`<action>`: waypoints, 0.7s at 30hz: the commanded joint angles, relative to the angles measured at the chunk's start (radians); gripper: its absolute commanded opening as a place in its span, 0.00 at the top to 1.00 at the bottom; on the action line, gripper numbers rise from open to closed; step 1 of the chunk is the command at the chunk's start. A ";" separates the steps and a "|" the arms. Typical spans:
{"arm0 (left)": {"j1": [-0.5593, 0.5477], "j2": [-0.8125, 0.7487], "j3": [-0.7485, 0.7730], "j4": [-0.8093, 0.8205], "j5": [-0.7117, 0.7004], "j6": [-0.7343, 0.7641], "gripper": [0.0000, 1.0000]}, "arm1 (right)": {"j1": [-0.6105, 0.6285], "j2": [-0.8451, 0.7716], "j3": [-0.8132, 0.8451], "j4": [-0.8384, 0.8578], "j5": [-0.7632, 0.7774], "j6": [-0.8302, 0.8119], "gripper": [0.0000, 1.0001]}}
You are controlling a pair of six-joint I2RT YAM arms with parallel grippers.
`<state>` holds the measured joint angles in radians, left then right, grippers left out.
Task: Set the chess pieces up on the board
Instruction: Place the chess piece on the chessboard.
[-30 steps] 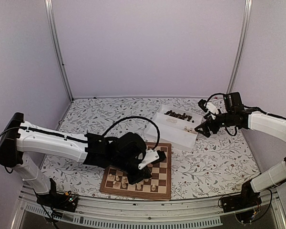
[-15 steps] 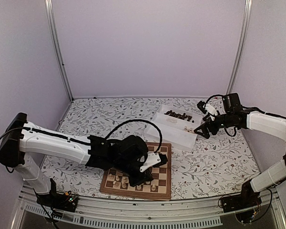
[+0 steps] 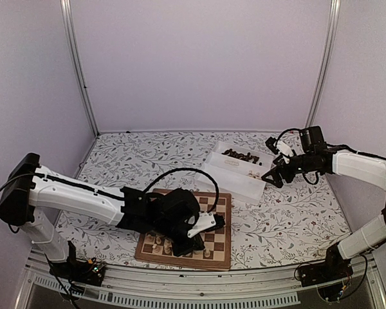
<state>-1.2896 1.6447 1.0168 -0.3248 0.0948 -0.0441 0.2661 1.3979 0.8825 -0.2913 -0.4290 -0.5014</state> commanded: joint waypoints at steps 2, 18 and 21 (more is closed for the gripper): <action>-0.017 0.011 -0.018 0.033 0.019 0.009 0.92 | -0.005 0.016 0.010 -0.014 -0.022 -0.011 0.01; -0.016 0.048 -0.007 0.042 0.030 0.006 0.90 | -0.005 0.033 0.018 -0.023 -0.034 -0.016 0.01; -0.018 0.046 -0.006 0.034 0.027 0.006 0.84 | -0.004 0.036 0.019 -0.026 -0.035 -0.017 0.01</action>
<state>-1.2896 1.6848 1.0084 -0.3008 0.1177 -0.0456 0.2661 1.4223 0.8829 -0.2996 -0.4477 -0.5129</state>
